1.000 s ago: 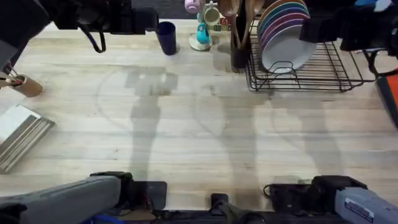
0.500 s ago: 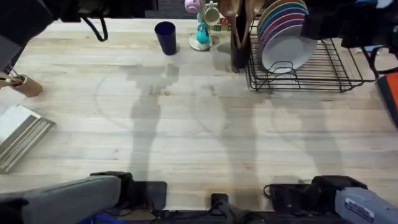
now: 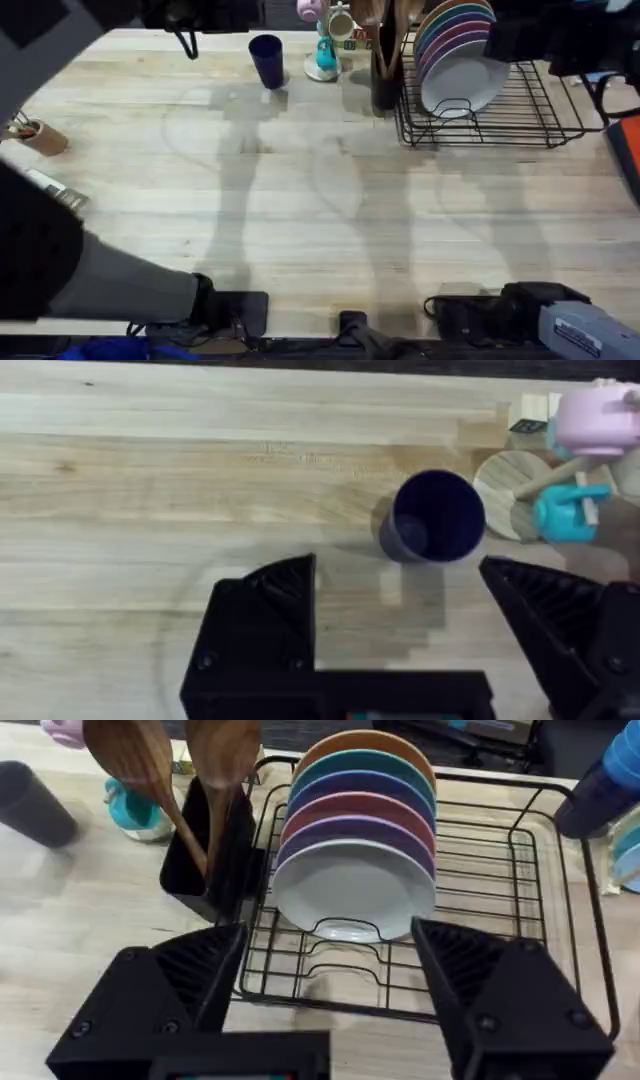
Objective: Pick up the cup on the table and put them onto the rack.
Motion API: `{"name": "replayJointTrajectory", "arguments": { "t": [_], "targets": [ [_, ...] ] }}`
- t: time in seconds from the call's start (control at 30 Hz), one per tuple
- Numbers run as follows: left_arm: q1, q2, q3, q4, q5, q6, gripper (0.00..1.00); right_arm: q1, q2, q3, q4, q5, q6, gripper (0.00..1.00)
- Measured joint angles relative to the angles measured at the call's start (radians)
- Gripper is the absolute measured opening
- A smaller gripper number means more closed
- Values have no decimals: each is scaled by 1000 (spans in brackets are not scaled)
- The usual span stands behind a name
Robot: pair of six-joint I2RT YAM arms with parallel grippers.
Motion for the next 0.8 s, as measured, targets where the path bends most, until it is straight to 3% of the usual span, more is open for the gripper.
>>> {"name": "replayJointTrajectory", "arguments": {
  "t": [0.2,0.5,0.8],
  "targets": [
    [0,103,7,83,3,0,993,0,0,0,0,0,0,993],
    [0,152,7,171,3,-3,993,0,0,0,0,0,0,993],
    [0,219,8,181,3,-3,993,0,0,0,0,0,0,994]
  ]
}}
